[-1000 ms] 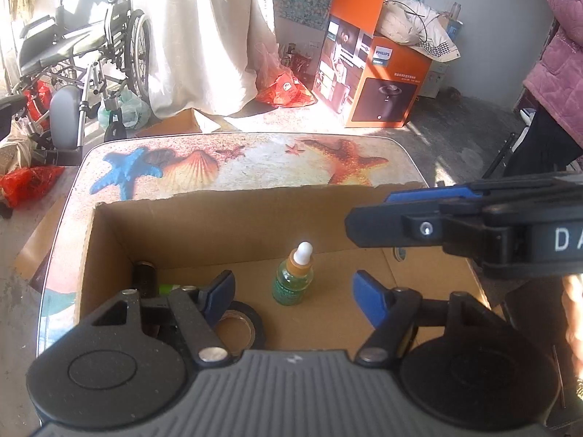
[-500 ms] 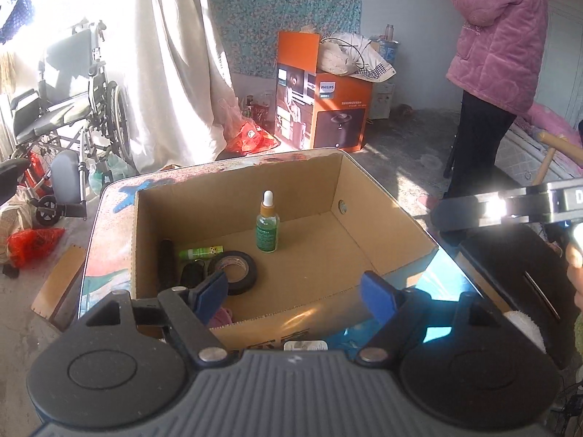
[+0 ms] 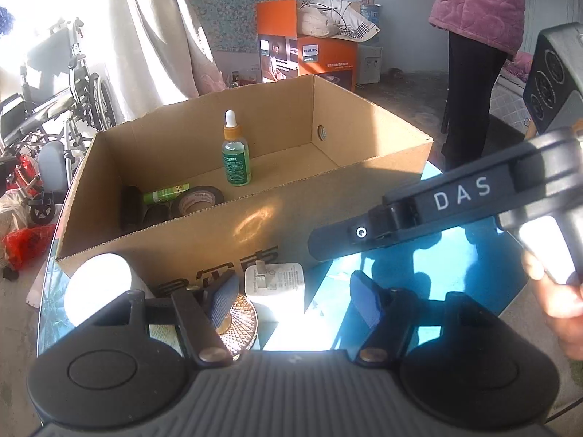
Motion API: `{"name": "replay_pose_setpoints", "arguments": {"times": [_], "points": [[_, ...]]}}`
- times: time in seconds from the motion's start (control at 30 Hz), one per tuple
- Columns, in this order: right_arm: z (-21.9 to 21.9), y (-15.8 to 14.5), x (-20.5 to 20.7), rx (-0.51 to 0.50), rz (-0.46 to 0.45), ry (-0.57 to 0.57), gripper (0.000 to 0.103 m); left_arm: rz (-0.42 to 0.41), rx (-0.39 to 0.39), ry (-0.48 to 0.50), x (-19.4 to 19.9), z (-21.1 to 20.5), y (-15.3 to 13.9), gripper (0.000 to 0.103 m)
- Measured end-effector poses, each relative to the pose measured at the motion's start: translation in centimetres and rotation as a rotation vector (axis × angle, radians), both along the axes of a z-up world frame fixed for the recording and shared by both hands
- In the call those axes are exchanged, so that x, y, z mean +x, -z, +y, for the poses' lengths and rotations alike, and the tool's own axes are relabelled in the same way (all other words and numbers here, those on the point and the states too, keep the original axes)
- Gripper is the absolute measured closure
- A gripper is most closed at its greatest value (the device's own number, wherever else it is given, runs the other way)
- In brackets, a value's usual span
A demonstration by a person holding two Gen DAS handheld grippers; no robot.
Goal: Organize rigid objects
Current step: 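Move the right gripper to the white charger plug and grasp it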
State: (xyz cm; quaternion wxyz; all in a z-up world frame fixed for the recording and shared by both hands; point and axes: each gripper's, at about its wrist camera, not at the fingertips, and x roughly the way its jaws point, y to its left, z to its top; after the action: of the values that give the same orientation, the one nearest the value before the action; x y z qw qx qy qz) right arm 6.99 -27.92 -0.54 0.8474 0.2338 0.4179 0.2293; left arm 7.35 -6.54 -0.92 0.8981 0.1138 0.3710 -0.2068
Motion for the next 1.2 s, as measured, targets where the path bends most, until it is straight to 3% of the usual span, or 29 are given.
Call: {"name": "replay_pose_setpoints", "arguments": {"times": [0.33, 0.67, 1.03, 1.2], "points": [[1.2, 2.7, 3.0, 0.005, 0.068, -0.033, 0.081, 0.064, 0.038, 0.01, 2.2, -0.9, 1.5, 0.035], [1.1, 3.3, 4.1, -0.011, 0.088, -0.066, 0.081, 0.069, 0.049, 0.031, 1.9, -2.0, 1.6, 0.035], [-2.3, 2.8, 1.8, -0.052, 0.097, -0.011, 0.08, 0.087, -0.033, 0.13, -0.4, -4.3, 1.7, 0.035], [-3.7, 2.9, 1.0, -0.045, 0.109, 0.013, 0.079, 0.027, -0.015, 0.13, -1.4, -5.0, 1.9, 0.035]]}}
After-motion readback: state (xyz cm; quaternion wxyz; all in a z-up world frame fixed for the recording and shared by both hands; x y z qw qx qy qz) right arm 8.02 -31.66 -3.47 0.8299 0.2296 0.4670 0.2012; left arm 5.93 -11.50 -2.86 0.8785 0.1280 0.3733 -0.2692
